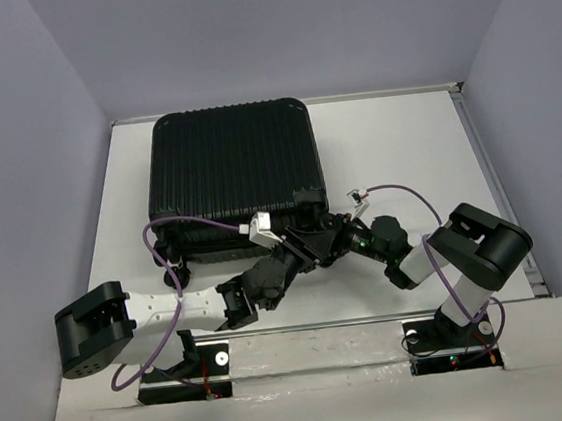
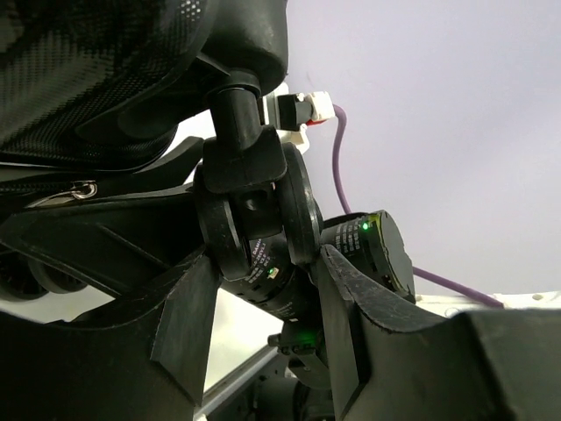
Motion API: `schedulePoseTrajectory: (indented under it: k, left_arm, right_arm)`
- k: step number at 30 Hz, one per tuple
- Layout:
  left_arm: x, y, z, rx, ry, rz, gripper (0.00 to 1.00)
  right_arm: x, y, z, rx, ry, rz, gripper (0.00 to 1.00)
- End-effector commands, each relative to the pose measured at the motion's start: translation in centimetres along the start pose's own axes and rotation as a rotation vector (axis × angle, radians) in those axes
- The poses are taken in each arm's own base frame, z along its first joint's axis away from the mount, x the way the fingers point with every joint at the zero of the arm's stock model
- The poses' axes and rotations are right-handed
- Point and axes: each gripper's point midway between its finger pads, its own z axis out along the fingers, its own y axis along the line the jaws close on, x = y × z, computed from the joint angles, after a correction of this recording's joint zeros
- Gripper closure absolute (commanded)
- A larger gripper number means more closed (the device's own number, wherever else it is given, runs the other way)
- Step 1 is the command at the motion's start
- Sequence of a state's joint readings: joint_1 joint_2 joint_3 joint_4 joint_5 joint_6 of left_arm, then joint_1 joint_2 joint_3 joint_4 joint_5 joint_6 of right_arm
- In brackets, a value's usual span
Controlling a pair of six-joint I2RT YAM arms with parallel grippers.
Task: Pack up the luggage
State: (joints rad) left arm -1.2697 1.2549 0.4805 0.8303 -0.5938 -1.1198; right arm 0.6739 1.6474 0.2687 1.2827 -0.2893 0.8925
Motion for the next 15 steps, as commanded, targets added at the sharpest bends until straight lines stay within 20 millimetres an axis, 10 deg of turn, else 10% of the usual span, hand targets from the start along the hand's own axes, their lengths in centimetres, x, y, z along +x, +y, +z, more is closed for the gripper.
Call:
schedulePoseTrajectory:
  k: [1, 15]
  left_arm:
    - [-1.8, -7.7, -2.0, 0.239, 0.004, -0.229, 0.94]
    - [-1.0, -8.6, -2.5, 0.266, 0.070, -0.264, 0.94]
  right_arm:
    - [-5.8, 10.1, -0.9, -0.402, -0.223, -0.103, 0.49]
    - [-5.3, 10.7, -1.3, -0.434, -0.192, -0.111, 0.60]
